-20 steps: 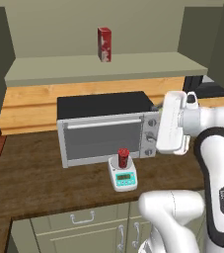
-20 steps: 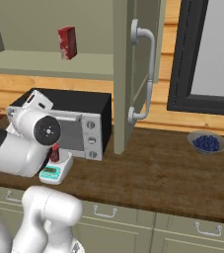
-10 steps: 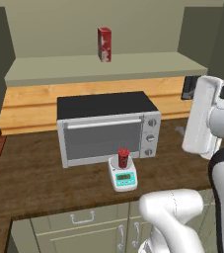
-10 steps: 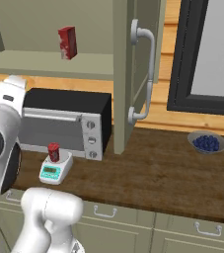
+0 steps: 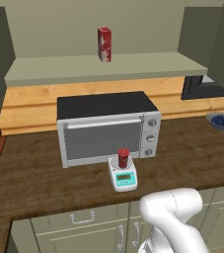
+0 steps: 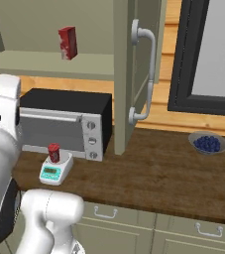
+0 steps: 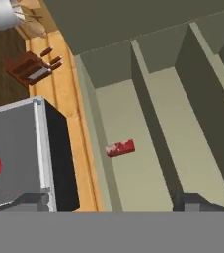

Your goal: Pick the yogurt and place it on the digital scale for weighing, and close the cabinet.

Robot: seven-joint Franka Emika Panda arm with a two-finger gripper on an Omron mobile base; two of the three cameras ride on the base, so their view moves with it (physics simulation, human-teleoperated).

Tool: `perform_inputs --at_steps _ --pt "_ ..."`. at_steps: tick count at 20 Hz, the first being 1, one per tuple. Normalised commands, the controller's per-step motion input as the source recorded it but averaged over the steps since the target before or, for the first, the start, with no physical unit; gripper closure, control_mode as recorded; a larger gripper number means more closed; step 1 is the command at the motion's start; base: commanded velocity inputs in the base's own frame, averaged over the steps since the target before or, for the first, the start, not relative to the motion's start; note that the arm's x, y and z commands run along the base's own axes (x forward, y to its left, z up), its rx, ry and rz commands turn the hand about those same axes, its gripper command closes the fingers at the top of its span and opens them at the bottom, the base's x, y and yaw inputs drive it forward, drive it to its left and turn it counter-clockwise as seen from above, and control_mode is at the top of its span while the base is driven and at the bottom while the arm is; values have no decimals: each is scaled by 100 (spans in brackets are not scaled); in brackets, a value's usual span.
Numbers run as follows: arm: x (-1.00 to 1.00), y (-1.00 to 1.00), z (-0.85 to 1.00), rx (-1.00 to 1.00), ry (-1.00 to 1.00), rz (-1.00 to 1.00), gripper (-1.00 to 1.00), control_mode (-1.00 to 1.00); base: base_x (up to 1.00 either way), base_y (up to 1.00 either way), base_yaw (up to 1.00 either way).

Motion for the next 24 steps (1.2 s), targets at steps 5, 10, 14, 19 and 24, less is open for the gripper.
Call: perform_inputs --at_steps 5,10,14,19,24 --pt "-38 -68 -58 0 -42 0 -100 -100 0 0 0" --pt "-31 -38 -86 0 -49 0 -100 -100 0 0 0" --pt "-39 -34 -86 0 -52 0 -100 -100 0 0 0" --pt "74 -18 -82 0 -36 3 -100 -100 0 0 0" --pt "95 -52 -53 6 -16 10 -100 -100 0 0 0"
